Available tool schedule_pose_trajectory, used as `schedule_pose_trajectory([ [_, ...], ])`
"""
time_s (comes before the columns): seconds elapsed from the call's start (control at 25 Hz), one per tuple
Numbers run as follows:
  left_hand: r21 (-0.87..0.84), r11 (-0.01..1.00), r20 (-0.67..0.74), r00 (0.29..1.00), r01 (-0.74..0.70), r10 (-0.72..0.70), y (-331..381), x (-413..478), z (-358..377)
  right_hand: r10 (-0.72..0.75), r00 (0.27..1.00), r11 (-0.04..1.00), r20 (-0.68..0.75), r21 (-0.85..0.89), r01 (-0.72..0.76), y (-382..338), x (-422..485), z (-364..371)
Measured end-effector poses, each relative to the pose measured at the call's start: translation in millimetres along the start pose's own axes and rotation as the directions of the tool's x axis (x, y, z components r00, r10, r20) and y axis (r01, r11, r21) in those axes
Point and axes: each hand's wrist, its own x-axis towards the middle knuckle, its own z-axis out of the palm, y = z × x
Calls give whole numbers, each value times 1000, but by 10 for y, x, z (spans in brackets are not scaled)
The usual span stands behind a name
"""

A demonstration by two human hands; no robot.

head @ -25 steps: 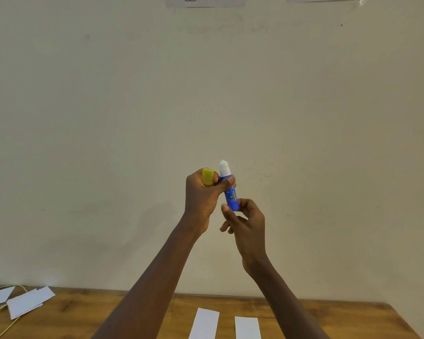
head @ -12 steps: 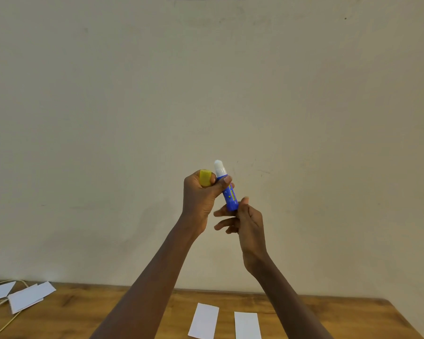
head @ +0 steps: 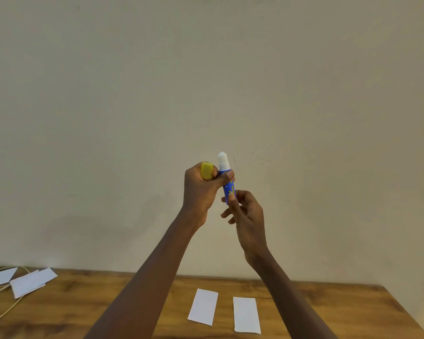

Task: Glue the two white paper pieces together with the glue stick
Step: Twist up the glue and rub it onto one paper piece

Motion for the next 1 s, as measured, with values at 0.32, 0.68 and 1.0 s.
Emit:
schedule_pose_trajectory([
  [0.32, -61, 996, 22, 998, 64, -63, -370, -123, 2, 62, 994, 991, -92, 120, -51, 351, -115, -6],
  [0.68, -40, 946, 45, 946, 323, -321, -1275, -343, -122, 233, 968, 934, 87, 258, -248, 1127, -220, 57],
  [1.0, -45, 706, 59, 707, 707, -705, -2393, -867, -224, 393, 913, 916, -110, -38, -399, 2286, -608, 190],
])
